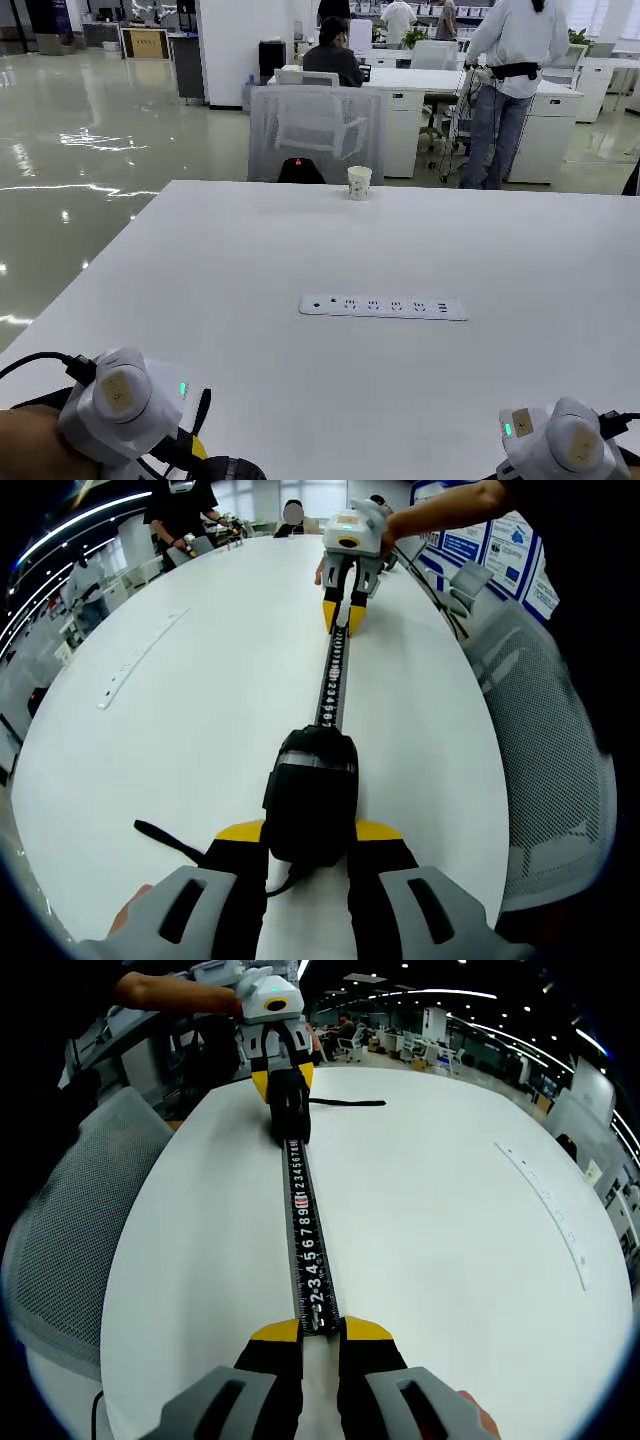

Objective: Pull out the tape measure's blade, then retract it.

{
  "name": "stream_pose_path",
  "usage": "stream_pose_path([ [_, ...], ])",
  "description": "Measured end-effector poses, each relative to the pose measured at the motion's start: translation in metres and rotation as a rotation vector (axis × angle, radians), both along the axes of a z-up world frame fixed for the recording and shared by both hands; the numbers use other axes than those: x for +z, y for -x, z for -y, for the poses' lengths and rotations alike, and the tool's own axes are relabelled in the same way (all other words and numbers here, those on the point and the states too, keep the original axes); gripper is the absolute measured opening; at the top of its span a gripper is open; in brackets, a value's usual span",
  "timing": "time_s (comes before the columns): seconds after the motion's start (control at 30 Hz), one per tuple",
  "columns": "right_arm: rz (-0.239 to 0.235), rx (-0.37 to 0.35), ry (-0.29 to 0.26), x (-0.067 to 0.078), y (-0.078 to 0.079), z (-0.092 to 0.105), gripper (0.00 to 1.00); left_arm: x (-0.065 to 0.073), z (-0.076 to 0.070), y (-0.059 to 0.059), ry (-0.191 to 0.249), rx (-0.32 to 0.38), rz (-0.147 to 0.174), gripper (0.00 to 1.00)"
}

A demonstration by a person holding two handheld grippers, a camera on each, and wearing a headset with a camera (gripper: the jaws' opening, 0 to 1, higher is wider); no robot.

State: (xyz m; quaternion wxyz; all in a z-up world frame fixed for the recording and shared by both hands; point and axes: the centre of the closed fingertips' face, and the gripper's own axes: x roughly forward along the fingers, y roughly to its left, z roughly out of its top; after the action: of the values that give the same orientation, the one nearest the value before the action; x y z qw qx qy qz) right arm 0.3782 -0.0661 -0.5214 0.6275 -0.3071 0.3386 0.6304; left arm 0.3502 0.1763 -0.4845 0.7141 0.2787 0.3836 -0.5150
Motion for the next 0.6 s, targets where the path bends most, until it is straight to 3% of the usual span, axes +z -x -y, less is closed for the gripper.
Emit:
stream_pose_path([
  [0.6, 0.003, -0.015, 0.028, 0.001, -0.002, 0.022, 0.08, 0.000, 0.000, 0.000, -0.013, -0.004, 0.000, 0.25],
])
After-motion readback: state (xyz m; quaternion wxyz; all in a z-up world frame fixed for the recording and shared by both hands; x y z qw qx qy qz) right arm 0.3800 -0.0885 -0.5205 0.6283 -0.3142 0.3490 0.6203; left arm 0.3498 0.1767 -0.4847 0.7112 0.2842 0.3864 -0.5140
